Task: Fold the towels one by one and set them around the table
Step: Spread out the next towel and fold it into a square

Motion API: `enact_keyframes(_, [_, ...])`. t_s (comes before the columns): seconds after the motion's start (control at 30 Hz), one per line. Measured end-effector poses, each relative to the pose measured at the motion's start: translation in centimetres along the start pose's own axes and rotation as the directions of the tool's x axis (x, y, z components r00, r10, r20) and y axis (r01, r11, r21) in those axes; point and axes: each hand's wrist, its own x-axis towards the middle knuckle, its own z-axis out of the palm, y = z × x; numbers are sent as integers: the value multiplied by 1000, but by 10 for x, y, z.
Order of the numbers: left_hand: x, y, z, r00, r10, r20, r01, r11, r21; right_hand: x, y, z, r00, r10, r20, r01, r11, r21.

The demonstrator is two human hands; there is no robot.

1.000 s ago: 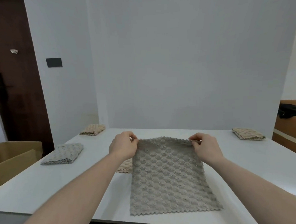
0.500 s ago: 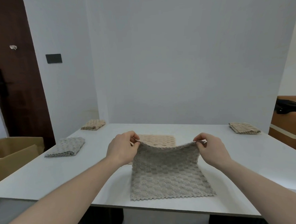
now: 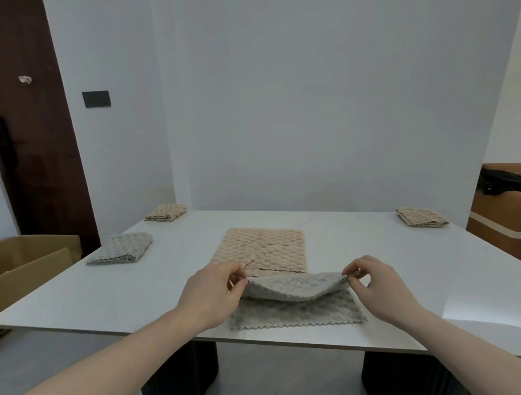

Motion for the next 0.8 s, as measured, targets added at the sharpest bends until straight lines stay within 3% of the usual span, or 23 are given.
enact_keyframes(0.23, [-16, -8, 12, 996, -8, 94, 1, 997, 72, -23, 13, 4, 995, 16, 101, -13, 999, -31])
enact_keyframes(0.37, [-21, -12, 20, 976, -33, 217, 6, 992, 124, -33, 17, 8, 986, 21, 163, -6, 996, -92])
enact_keyframes(0.47, [-15, -10, 24, 981, -61, 186, 32, 988, 153, -31, 16, 10, 984, 51, 172, -42, 998, -54])
enact_keyframes(0.53, [-3, -4, 26, 989, -48, 142, 28, 990, 140, -22, 16, 13, 991, 80, 108, -82, 997, 11])
enact_keyframes(0.67, [22, 20, 44, 962, 95, 256, -114, 992, 61, 1, 9, 27, 988, 146, 55, -149, 988, 50])
enact_keyframes(0.8, [38, 45, 75, 916, 117, 383, -175, 977, 121, 15, 10, 48, 963, 208, 174, -190, 975, -114])
